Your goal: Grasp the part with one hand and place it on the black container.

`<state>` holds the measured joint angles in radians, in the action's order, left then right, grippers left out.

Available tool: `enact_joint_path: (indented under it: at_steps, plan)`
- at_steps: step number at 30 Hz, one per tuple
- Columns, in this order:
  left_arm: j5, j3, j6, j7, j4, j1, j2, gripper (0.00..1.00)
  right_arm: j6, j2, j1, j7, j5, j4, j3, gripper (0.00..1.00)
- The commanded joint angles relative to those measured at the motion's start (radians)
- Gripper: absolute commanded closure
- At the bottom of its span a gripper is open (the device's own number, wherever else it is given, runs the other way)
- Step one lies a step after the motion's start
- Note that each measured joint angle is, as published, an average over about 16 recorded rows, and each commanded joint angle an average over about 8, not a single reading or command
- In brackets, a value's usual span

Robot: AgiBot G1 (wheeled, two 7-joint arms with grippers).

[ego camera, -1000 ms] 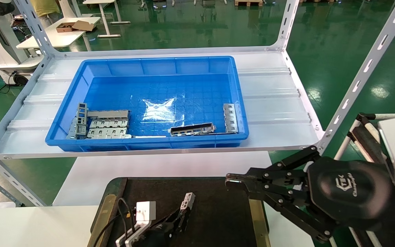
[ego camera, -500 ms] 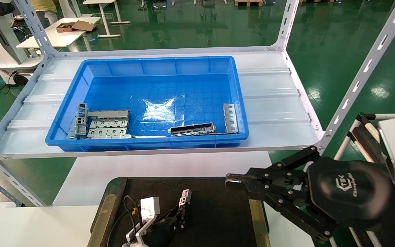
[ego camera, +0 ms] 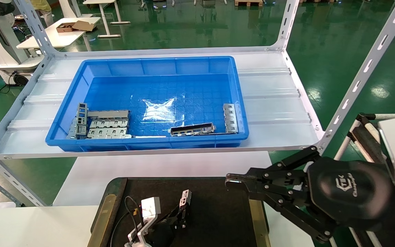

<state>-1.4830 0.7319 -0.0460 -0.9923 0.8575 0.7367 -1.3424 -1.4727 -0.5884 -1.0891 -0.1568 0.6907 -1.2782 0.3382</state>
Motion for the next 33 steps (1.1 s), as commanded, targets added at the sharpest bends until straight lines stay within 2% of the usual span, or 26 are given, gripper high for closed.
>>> enact_joint_path:
  at_steps: [1, 13, 22, 27, 33]
  plan:
    - [0.008, 0.01, -0.009, -0.003, -0.002, 0.002, 0.001, 0.0, 0.0, 0.0, 0.0, 0.0, 0.0, 0.0, 0.0, 0.0]
    - [0.075, 0.059, -0.059, 0.018, 0.005, 0.015, 0.007, 0.0, 0.0, 0.0, 0.0, 0.0, 0.0, 0.0, 0.0, 0.0]
    - [0.134, 0.084, -0.07, 0.046, 0.084, 0.009, 0.043, 0.0, 0.0, 0.0, 0.0, 0.0, 0.0, 0.0, 0.001, 0.0]
    - [0.166, 0.099, -0.053, 0.059, 0.167, -0.002, 0.1, 0.0, 0.0, 0.0, 0.0, 0.0, 0.0, 0.0, 0.001, 0.0]
    - [0.201, 0.122, 0.009, 0.054, 0.339, -0.029, 0.239, 0.0, 0.0, 0.0, 0.0, 0.0, -0.001, 0.0, 0.001, 0.0]
